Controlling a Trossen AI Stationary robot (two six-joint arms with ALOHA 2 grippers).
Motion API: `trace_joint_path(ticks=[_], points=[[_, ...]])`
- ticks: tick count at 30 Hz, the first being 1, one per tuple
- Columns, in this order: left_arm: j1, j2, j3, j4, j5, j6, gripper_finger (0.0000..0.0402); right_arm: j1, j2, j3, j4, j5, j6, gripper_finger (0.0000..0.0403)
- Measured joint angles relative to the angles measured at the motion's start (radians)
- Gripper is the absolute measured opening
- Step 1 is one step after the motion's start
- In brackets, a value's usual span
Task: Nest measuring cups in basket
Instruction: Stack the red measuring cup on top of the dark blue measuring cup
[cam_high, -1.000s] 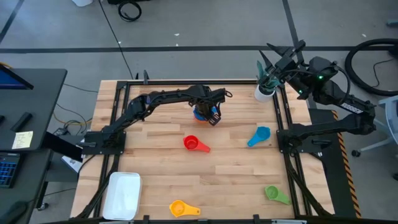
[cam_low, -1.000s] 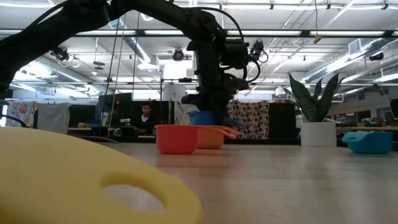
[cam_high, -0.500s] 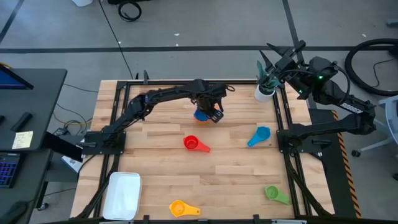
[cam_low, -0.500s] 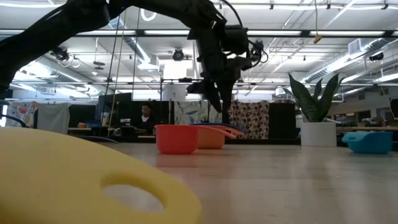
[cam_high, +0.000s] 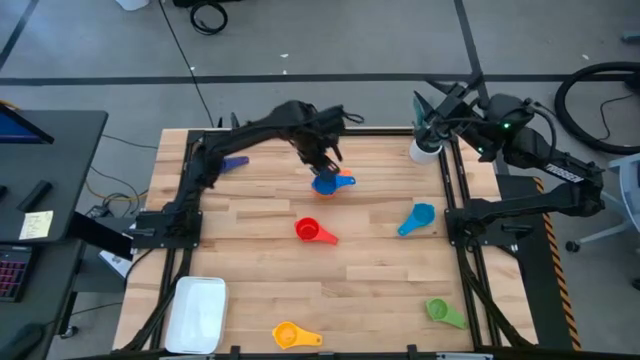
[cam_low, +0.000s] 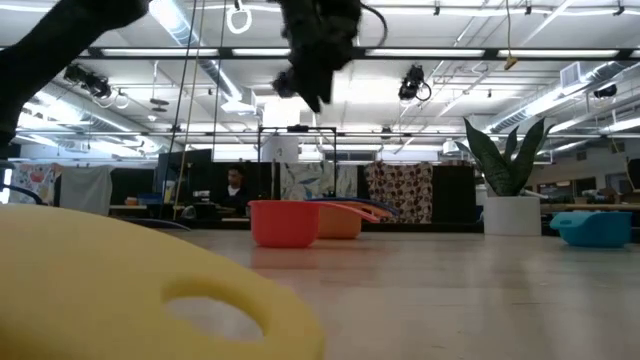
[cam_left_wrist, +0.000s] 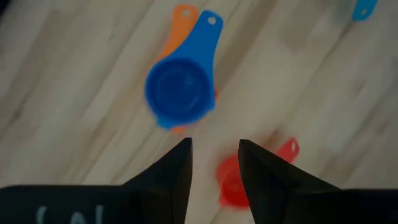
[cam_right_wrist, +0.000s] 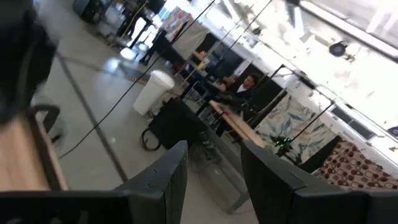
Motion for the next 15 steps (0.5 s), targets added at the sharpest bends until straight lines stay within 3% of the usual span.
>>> trace_joint_path(ticks=[4,8,15], points=[[0.009,-0.104,0.000,-0.103,-0.013,0.039,0.0134,0.011,0.000,0.000,-0.080,-0.005,0.003,0.0155],[0.008,-0.208,0.000,-0.099,-0.017,0.062,0.0134,0.045,0.000,0.000,-0.094,-0.014,0.040,0.0155],[-0.008,-0.332,0.000,-0.099,0.001,0.104,0.0134,0.110,-0.001,0.000,-0.193,-0.120,0.124,0.0155]])
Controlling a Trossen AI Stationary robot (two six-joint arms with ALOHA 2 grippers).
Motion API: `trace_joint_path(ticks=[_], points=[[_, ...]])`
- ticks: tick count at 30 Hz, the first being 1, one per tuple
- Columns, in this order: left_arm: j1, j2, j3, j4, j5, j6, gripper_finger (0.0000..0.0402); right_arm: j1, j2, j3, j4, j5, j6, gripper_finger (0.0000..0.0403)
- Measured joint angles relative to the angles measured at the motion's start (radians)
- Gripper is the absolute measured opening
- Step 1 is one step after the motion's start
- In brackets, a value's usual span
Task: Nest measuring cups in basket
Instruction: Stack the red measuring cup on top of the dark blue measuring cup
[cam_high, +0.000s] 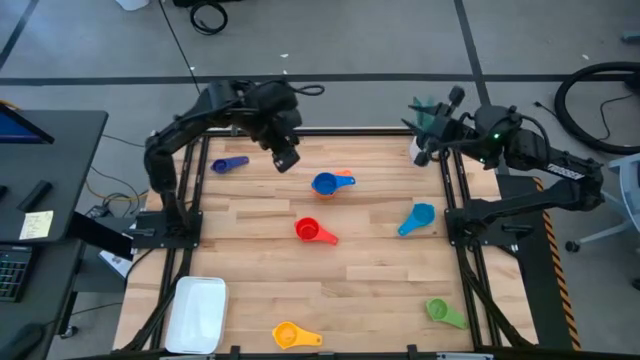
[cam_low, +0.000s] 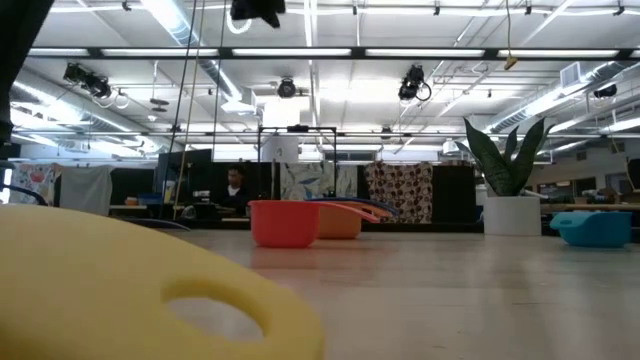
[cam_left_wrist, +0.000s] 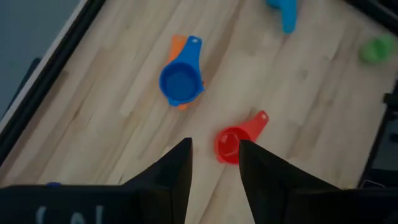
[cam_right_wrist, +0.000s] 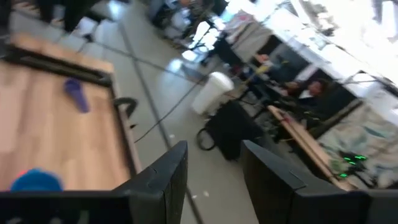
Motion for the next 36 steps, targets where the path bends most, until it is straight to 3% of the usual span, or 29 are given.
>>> trace_joint_path(ticks=[9,13,18,23,28,36], points=[[-0.112,-0.021,-0.001,0.000,0.113,0.174,0.0134,0.060,0.000,0.000,-0.171,-0.127,0.107,0.0155],[-0.175,0.003,-0.002,0.000,0.109,0.164,0.0134,0.089,0.000,0.000,-0.169,-0.190,0.182,0.0155],[-0.265,0.048,-0.002,0.000,0.105,0.142,0.0134,0.140,-0.008,0.000,-0.156,-0.201,0.156,0.0155],[-0.362,0.102,-0.002,0.001,0.055,0.112,0.0134,0.183,-0.016,0.000,-0.128,-0.192,0.111,0.0155],[-0.446,0.161,-0.002,0.000,-0.069,0.064,0.0134,0.204,-0.031,0.000,-0.082,-0.187,0.104,0.0155],[-0.507,0.292,-0.002,0.002,-0.158,0.010,0.0134,0.226,-0.085,0.000,-0.056,-0.185,0.103,0.0155]])
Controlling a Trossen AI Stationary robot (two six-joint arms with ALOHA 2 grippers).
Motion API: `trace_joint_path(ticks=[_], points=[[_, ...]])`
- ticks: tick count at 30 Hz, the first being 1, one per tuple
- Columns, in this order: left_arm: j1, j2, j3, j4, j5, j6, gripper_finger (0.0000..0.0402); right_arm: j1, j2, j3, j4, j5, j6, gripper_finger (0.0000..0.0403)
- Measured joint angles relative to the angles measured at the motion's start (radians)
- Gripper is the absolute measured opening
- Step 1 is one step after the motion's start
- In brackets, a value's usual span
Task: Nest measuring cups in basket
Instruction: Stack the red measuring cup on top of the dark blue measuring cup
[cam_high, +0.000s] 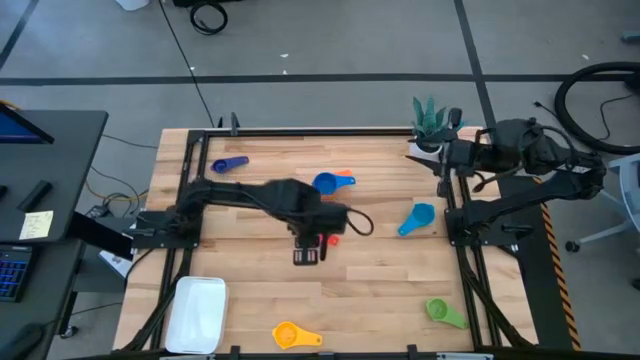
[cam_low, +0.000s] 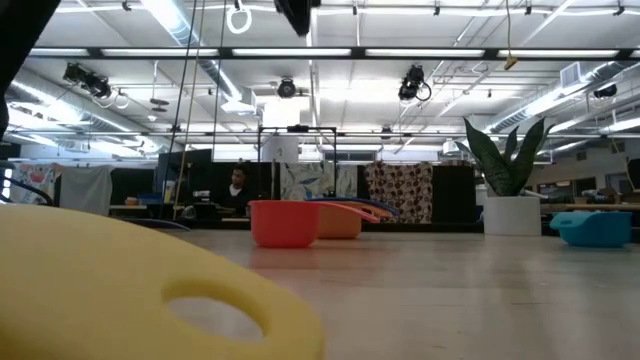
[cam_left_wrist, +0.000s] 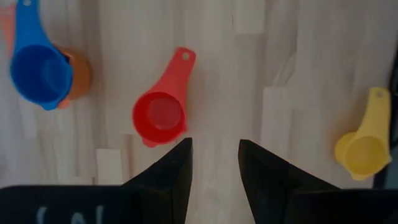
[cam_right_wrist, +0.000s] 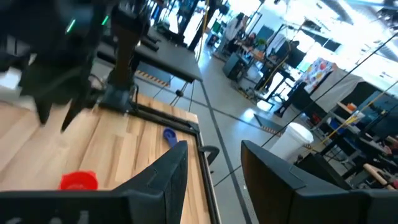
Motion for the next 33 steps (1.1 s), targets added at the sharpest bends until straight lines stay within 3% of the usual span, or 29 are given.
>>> trace_joint_path(ticks=[17,33], points=[[-0.002,0.177,-0.010,0.017,-0.039,0.028,0.0134,0.044,-0.078,0.000,0.011,-0.011,-0.007,0.0155],[0.019,0.191,-0.351,0.186,0.006,0.020,0.0134,0.044,-0.079,0.000,0.004,-0.011,-0.026,0.0155]])
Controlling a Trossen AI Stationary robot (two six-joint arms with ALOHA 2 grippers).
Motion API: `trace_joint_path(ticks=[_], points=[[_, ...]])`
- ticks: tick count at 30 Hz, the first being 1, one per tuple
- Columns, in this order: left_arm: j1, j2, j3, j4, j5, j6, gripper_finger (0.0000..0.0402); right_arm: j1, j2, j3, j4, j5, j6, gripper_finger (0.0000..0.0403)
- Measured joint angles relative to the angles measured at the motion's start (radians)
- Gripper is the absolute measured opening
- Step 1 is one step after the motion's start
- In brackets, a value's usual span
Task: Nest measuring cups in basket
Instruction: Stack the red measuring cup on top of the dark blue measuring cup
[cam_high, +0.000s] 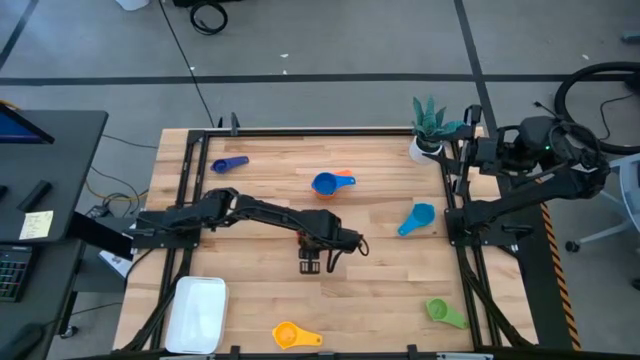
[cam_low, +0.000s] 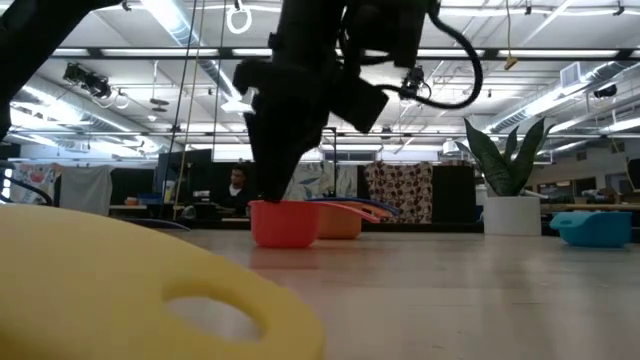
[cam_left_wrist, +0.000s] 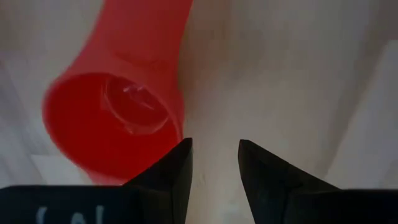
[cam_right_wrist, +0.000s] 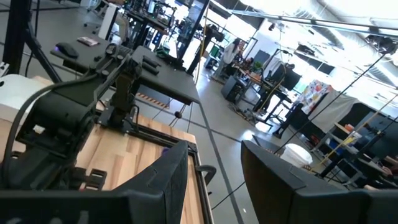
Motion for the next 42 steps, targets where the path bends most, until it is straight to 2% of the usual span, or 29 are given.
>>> trace_joint_path(ticks=[5,9,14,28,32,42], points=[[0.001,0.000,-0.019,-0.020,-0.016,-0.001,0.0134,0.000,0.000,0.000,0.000,0.000,0.000,0.0155],[-0.001,-0.001,0.046,-0.089,-0.020,-0.001,0.0124,0.000,0.001,0.000,0.000,0.000,0.000,0.0155],[-0.001,-0.007,0.143,-0.089,-0.109,0.012,0.0113,0.000,0.001,0.000,0.000,0.000,0.000,0.0155],[0.024,-0.006,0.154,-0.028,-0.099,0.087,0.0112,0.000,0.001,0.000,-0.001,0.000,0.000,0.0155],[0.036,-0.006,0.154,-0.024,-0.036,0.086,0.0111,0.000,0.001,0.000,-0.001,0.000,0.000,0.0155],[0.036,-0.006,0.153,-0.024,-0.006,0.087,0.0111,0.000,0.001,0.000,-0.001,0.001,-0.009,0.0155]])
